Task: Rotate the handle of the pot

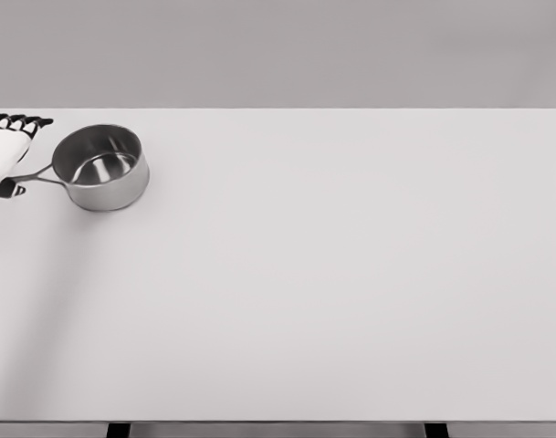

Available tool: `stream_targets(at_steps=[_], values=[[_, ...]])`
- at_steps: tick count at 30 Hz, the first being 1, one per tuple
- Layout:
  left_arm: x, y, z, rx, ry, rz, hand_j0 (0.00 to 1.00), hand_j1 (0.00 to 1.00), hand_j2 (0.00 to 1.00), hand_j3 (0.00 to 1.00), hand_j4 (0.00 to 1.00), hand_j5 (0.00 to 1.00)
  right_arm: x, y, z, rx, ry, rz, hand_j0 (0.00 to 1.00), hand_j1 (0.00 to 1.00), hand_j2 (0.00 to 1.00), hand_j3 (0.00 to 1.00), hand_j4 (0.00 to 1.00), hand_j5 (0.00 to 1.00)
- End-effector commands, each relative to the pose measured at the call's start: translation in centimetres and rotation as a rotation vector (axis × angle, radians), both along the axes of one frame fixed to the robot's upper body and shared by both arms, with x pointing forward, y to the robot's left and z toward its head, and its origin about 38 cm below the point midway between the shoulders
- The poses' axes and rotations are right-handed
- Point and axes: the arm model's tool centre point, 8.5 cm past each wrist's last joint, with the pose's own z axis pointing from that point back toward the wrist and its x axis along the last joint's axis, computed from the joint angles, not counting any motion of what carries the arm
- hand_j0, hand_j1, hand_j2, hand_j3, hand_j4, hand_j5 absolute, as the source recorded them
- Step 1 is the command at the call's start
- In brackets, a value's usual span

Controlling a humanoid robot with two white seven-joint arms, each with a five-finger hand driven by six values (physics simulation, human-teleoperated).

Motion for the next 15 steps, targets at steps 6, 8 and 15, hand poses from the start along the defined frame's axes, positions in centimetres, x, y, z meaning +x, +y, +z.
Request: stream_targets(at_steps=[6, 8, 15], values=[[0.21, 0.61, -0.54, 0.006, 0.017, 0.019, 1.00, 1.00, 1.00, 1.00, 1.00, 1.00, 0.00, 0.00, 0.00, 0.000, 0.000, 0.000, 1.00, 1.00, 1.00, 1.00, 1.00, 1.00], [0.38, 0.64, -0.44, 0.007, 0.016, 0.020, 1.00, 1.00, 1.00, 1.00, 1.00, 1.00, 0.00, 0.00, 0.00, 0.000, 0.000, 0.000, 1.00, 1.00, 1.00, 1.00, 1.00, 1.00], [0.99, 0.80, -0.02, 0.008, 0.010, 0.026, 1.00, 1.00, 1.00, 1.00, 1.00, 1.00, 0.00, 0.00, 0.00, 0.000, 0.000, 0.000, 1.00, 1.00, 1.00, 1.00, 1.00, 1.00]])
